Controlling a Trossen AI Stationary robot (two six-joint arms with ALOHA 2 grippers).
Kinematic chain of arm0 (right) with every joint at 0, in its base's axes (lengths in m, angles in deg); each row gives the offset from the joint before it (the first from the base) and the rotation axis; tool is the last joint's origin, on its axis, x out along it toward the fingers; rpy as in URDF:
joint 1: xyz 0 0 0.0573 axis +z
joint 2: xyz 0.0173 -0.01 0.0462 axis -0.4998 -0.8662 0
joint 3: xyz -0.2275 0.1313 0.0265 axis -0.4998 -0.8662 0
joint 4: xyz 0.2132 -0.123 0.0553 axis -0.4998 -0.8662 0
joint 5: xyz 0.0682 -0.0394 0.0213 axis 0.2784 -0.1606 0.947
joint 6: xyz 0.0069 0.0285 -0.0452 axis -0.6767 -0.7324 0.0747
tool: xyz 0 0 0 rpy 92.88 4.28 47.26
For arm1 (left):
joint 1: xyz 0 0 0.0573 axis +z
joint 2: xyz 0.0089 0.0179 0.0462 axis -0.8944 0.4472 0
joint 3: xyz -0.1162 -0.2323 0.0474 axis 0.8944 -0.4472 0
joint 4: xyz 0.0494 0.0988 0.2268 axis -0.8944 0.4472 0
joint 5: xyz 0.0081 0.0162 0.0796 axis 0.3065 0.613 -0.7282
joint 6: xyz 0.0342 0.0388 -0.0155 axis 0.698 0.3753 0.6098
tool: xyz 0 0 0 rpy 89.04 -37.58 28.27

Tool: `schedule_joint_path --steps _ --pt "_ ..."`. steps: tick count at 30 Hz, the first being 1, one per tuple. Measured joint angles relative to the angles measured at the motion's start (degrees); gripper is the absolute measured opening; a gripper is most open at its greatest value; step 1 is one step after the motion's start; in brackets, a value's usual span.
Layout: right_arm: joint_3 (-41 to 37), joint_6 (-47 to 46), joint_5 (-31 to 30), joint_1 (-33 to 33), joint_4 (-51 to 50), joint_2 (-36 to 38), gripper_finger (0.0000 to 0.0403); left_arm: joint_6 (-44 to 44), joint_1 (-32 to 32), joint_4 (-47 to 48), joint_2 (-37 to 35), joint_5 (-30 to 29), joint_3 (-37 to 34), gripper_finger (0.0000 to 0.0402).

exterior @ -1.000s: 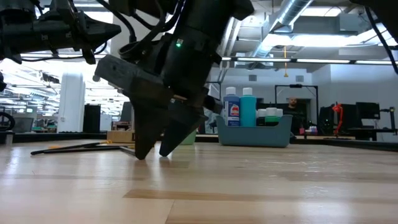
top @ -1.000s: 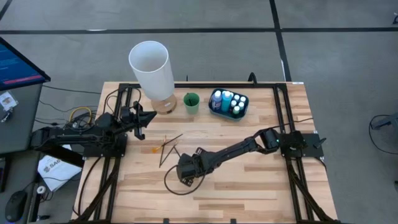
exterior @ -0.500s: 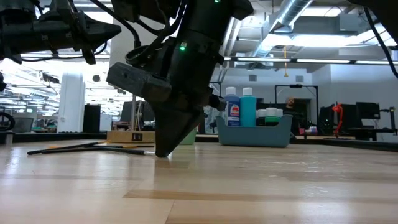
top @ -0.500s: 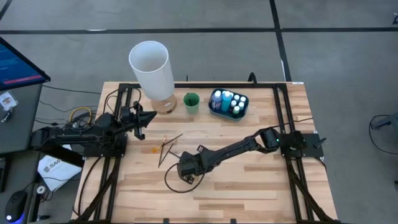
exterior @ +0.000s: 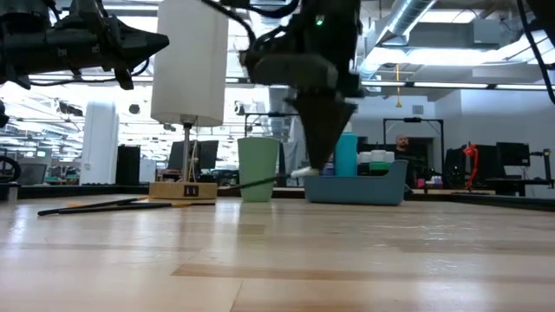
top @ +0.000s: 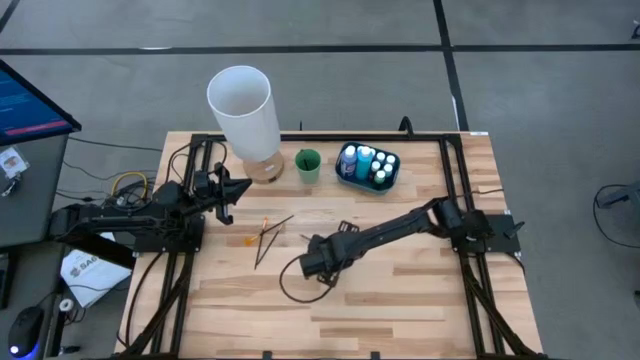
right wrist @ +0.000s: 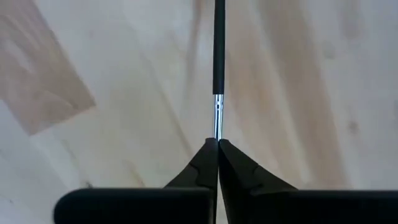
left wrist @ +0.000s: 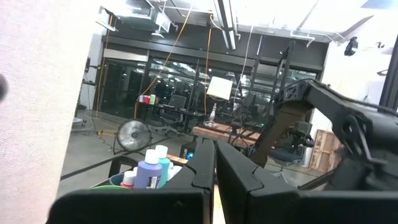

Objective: Pick & Place Paint Supplies
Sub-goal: Put the right silver paint brush into the green cup

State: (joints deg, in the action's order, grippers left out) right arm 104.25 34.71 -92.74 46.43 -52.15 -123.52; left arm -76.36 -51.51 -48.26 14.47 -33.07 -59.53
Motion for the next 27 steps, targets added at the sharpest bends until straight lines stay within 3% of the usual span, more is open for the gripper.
schedule_joint_path --steps 8,20,27 --pt "0.07 6.6 -3.44 -4.25 -3.62 7.41 0.0 -0.01 0.0 -0.09 0.0 -0.01 0.0 0.0002" --pt "0.13 14.36 -4.83 -15.99 -4.81 18.86 0.0 0.0 0.0 -0.17 -0.02 0.0 0.0 0.0002" --pt "0.13 18.43 3.14 -25.45 -5.42 21.87 0.0 -0.02 0.0 -0.18 0.0 0.0 0.0 0.0002"
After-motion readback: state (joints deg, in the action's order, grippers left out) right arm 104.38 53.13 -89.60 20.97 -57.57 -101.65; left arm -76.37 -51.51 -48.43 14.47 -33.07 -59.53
